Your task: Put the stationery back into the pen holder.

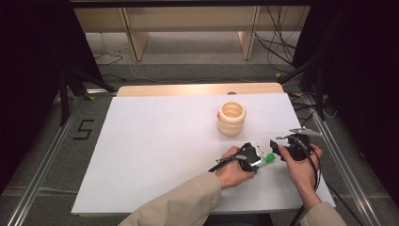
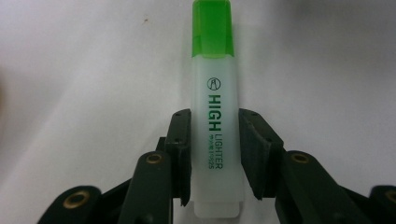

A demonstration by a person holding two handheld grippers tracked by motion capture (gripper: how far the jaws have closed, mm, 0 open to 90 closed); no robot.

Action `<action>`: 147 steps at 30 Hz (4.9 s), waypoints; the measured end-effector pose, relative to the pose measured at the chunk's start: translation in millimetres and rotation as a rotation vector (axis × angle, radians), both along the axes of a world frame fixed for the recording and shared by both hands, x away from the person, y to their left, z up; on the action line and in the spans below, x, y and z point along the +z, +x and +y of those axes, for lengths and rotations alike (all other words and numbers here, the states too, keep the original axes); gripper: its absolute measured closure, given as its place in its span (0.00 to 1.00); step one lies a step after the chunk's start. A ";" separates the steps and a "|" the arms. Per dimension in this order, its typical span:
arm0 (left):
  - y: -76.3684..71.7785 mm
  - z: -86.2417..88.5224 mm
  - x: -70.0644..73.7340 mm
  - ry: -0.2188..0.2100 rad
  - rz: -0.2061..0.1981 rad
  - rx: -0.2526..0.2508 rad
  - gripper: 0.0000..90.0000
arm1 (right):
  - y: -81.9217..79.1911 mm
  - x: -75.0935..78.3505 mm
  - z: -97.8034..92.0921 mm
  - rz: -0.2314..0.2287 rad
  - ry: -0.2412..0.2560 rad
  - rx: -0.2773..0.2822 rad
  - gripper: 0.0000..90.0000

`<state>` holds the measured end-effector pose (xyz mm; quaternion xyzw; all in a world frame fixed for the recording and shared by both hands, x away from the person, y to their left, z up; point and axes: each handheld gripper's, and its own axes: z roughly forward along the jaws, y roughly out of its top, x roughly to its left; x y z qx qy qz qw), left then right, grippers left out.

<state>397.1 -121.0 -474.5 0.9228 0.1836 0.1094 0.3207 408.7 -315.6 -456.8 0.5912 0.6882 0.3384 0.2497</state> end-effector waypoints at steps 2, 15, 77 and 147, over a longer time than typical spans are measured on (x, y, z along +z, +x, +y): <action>-0.4 3.7 1.1 -0.003 -0.003 0.000 0.74 | -0.4 0.6 -0.2 -0.001 0.006 -0.001 0.26; -6.8 47.5 14.9 -0.103 -0.072 0.073 0.74 | -6.8 8.3 13.7 -0.019 0.128 0.077 0.23; -44.5 155.4 7.9 -0.290 -0.179 0.300 0.73 | -15.2 -4.0 150.1 0.072 0.438 0.435 0.58; -49.3 269.6 9.8 -0.230 -0.163 0.357 0.25 | -13.7 32.9 128.4 -0.166 0.327 0.475 0.83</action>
